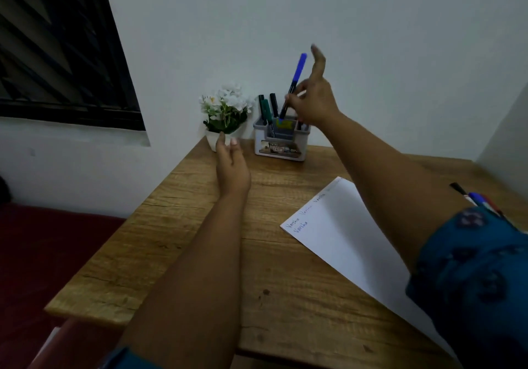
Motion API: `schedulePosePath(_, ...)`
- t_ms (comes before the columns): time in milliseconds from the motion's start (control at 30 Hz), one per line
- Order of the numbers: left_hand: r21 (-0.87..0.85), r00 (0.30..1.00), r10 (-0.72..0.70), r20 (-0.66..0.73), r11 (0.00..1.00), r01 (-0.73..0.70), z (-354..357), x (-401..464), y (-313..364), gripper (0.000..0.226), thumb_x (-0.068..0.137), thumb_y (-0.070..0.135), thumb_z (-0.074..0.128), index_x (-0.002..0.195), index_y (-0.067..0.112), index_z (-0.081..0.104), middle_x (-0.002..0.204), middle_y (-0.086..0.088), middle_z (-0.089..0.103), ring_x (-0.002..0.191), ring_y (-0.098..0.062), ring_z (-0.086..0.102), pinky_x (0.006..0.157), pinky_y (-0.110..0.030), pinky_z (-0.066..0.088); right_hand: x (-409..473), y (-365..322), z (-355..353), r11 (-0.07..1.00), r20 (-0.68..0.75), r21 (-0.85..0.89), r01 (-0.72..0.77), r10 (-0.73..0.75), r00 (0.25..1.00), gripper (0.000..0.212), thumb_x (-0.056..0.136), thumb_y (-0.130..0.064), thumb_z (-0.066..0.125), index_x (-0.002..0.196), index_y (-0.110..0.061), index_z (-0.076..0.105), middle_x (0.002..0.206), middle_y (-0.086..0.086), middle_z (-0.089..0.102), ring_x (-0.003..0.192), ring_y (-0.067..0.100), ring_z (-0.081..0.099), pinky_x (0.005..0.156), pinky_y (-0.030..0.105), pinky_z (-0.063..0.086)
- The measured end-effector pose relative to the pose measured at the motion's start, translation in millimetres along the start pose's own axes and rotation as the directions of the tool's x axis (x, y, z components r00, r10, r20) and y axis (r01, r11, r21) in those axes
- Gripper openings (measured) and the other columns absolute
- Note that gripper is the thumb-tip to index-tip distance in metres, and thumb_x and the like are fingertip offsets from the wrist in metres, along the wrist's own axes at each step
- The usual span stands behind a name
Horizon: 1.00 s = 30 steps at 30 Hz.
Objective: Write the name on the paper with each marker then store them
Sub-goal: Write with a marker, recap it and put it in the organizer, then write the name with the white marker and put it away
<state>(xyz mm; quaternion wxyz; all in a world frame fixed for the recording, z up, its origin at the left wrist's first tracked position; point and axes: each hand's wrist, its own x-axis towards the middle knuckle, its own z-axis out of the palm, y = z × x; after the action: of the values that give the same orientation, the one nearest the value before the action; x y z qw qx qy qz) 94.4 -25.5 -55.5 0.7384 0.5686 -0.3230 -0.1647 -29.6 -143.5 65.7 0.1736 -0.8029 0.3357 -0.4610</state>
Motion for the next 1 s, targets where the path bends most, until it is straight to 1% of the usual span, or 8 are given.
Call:
schedulePosePath(200, 0.05, 0.994, 0.068, 0.081, 0.996, -0.072, 9.2, -4.2, -6.6, 0.037, 0.102, 0.036, 0.039, 0.135, 0.02, 0.041, 0.12, -0.006, 0.063, 0.104, -0.016, 0.059, 0.084, -0.033, 0.049, 39.4, 13.6, 39.7, 0.994, -0.119, 0.047, 0.094, -0.088, 0.989, 0.079, 0.091, 0.002, 0.056, 0.154, -0.017, 0.01, 0.081, 0.018, 0.068, 0.07, 0.026, 0.067, 0.07, 0.033, 0.057)
schedulePosePath(367, 0.08, 0.991, 0.08, 0.108, 0.993, -0.089, 11.3, -4.7, -7.0, 0.03, 0.102, 0.035, 0.04, 0.126, 0.019, 0.046, 0.112, -0.004, 0.066, 0.095, -0.014, 0.062, 0.081, -0.036, 0.052, 53.0, 26.7, 69.0, 0.986, 0.101, -0.147, 0.078, -0.064, 0.993, 0.071, 0.093, 0.001, 0.052, 0.151, -0.02, 0.018, 0.077, 0.013, 0.06, 0.063, 0.023, 0.055, 0.063, 0.035, 0.047)
schedulePosePath(467, 0.09, 0.99, 0.072, 0.124, 0.992, -0.084, 11.6, -5.3, -7.9, 0.03, 0.101, 0.037, 0.04, 0.126, 0.021, 0.047, 0.115, -0.006, 0.066, 0.104, -0.018, 0.062, 0.088, -0.041, 0.053, 54.3, 37.9, 74.2, 0.958, 0.244, -0.272, 0.091, -0.023, 0.97, 0.067, 0.091, 0.006, 0.045, 0.149, -0.021, 0.027, 0.079, 0.012, 0.057, 0.067, 0.022, 0.052, 0.063, 0.036, 0.043)
schedulePosePath(567, 0.11, 0.987, 0.073, 0.147, 0.99, -0.089, 11.9, -5.7, -8.4, 0.031, 0.1, 0.039, 0.041, 0.126, 0.024, 0.047, 0.113, -0.004, 0.066, 0.102, -0.017, 0.062, 0.088, -0.043, 0.052, 52.9, 40.7, 68.8, 0.969, 0.264, -0.236, 0.075, -0.01, 0.965, 0.074, 0.088, 0.011, 0.042, 0.151, -0.027, 0.03, 0.084, 0.009, 0.058, 0.069, 0.015, 0.05, 0.066, 0.03, 0.043)
schedulePosePath(667, 0.141, 0.983, 0.085, 0.163, 0.984, -0.109, 11.6, -7.2, -7.9, 0.033, 0.1, 0.041, 0.041, 0.127, 0.022, 0.047, 0.103, 0.0, 0.067, 0.087, -0.01, 0.062, 0.081, -0.04, 0.053, 47.8, 34.6, 50.1, 0.987, 0.139, -0.152, 0.056, -0.035, 0.99, 0.07, 0.091, 0.01, 0.04, 0.151, -0.025, 0.031, 0.101, 0.015, 0.065, 0.082, 0.016, 0.054, 0.071, 0.021, 0.041)
schedulePosePath(867, 0.199, 0.944, 0.199, 0.263, 0.946, -0.255, 20.8, -20.3, 10.5, 0.024, 0.098, 0.033, 0.049, 0.116, 0.019, 0.054, 0.094, 0.007, 0.061, 0.085, -0.008, 0.058, 0.075, -0.03, 0.048, -8.1, 30.3, -36.6, 0.982, 0.015, -0.169, 0.081, -0.08, 0.997, 0.041, 0.094, -0.003, 0.05, 0.134, -0.016, 0.05, 0.096, 0.01, 0.067, 0.084, 0.02, 0.059, 0.071, 0.017, 0.038)
schedulePosePath(933, 0.264, 0.895, 0.272, 0.354, 0.889, -0.375, 29.6, -31.5, 18.6, 0.013, 0.096, 0.031, 0.054, 0.097, 0.019, 0.059, 0.093, 0.005, 0.061, 0.086, -0.009, 0.057, 0.076, -0.033, 0.051, -39.4, 42.3, -77.2, 0.962, 0.023, -0.273, 0.0, 0.006, 1.0, 0.027, 0.094, -0.013, 0.058, 0.12, -0.016, 0.059, 0.096, 0.007, 0.066, 0.084, 0.019, 0.059, 0.076, 0.018, 0.038)
schedulePosePath(1000, 0.284, 0.824, 0.34, 0.453, 0.821, -0.495, 39.3, -50.3, 27.9, 0.024, 0.093, 0.035, 0.058, 0.078, 0.017, 0.058, 0.086, 0.004, 0.058, 0.082, -0.011, 0.055, 0.069, -0.031, 0.046, -75.4, 58.5, -118.9, 0.895, 0.049, -0.423, -0.142, 0.179, 0.983, 0.019, 0.092, -0.014, 0.062, 0.111, -0.015, 0.066, 0.102, 0.008, 0.067, 0.086, 0.018, 0.059, 0.08, 0.023, 0.043)
